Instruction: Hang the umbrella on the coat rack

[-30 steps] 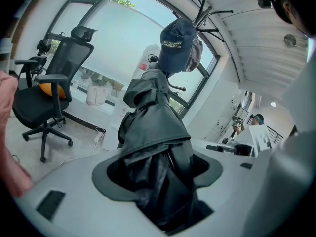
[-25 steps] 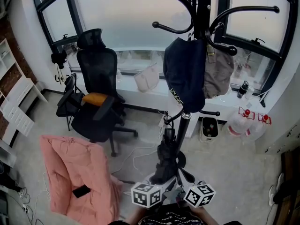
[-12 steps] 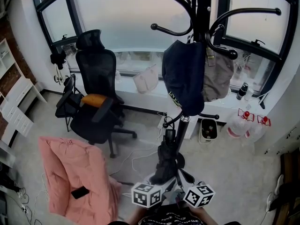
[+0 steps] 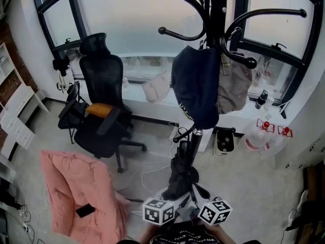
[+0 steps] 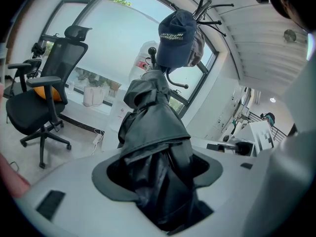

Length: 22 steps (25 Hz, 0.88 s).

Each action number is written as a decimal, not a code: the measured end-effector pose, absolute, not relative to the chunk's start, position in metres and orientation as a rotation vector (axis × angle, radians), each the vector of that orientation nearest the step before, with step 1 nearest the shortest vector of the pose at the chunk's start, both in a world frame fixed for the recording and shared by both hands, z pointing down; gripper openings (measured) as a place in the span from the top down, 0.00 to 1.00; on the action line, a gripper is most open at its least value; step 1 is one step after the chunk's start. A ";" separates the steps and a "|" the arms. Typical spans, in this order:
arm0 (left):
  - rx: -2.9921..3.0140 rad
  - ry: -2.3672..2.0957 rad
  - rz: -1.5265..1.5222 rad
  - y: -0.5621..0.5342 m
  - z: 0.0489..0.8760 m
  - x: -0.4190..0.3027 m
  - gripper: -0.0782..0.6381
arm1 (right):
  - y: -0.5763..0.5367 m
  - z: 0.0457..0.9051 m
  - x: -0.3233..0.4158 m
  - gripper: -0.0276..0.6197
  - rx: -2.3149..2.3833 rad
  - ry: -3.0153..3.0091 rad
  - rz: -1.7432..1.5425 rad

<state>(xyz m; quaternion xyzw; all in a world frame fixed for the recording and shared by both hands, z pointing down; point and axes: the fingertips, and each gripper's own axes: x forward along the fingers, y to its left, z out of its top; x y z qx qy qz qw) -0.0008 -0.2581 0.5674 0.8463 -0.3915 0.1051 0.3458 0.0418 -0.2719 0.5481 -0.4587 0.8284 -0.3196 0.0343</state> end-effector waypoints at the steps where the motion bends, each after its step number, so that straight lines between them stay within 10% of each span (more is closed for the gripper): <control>1: 2.197 -1.016 0.274 -0.260 0.568 0.000 0.49 | -0.273 0.548 0.042 0.95 -1.411 2.548 -0.982; 22: 2.197 -1.017 0.375 -0.273 0.585 0.007 0.49 | -0.287 0.553 0.044 0.95 -1.391 2.599 -0.979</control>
